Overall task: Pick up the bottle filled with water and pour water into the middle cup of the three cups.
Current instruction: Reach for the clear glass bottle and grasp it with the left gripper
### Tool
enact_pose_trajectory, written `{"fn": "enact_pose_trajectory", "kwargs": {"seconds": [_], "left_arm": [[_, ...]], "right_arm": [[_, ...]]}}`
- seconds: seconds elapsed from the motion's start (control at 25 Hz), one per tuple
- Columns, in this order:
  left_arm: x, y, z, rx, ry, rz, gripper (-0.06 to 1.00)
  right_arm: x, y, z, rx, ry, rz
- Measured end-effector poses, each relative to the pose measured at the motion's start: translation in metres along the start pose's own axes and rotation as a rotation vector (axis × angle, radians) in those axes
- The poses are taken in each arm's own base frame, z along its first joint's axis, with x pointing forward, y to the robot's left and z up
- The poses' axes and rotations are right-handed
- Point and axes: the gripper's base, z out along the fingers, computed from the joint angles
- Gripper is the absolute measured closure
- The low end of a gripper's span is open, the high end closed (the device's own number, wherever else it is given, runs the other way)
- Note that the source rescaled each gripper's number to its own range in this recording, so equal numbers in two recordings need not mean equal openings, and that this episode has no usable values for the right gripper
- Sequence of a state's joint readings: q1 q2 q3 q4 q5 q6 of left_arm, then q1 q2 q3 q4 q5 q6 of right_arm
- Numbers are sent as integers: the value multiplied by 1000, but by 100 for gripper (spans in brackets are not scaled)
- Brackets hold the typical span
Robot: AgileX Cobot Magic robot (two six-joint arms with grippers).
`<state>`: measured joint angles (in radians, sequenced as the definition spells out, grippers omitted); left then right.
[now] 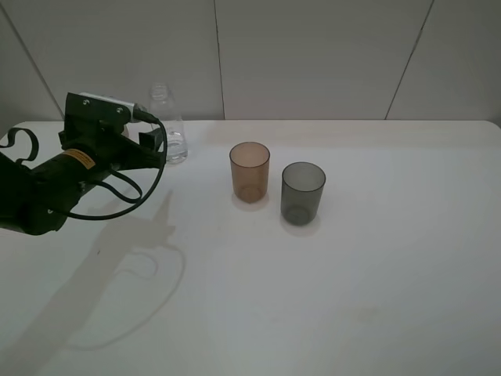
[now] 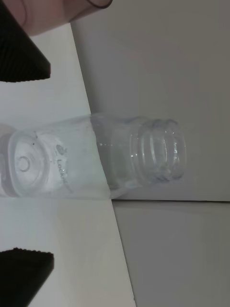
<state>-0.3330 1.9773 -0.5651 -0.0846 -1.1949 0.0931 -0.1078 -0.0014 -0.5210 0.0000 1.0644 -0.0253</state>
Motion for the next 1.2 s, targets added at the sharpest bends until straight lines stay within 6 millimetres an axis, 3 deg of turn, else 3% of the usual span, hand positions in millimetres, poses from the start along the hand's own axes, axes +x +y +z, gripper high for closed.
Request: {"fn": "enact_pose_trajectory", "kwargs": {"seconds": [0.36, 0.64, 1.2], "left_arm": [[8, -4, 43, -3, -49, -9, 35], [17, -4, 51, -6, -37, -21, 35], [39, -1, 86, -4, -39, -24, 35]], "right_arm": [[0, 0, 0, 0, 0, 0], [0, 0, 0, 0, 0, 0], [0, 0, 0, 0, 0, 0]]}}
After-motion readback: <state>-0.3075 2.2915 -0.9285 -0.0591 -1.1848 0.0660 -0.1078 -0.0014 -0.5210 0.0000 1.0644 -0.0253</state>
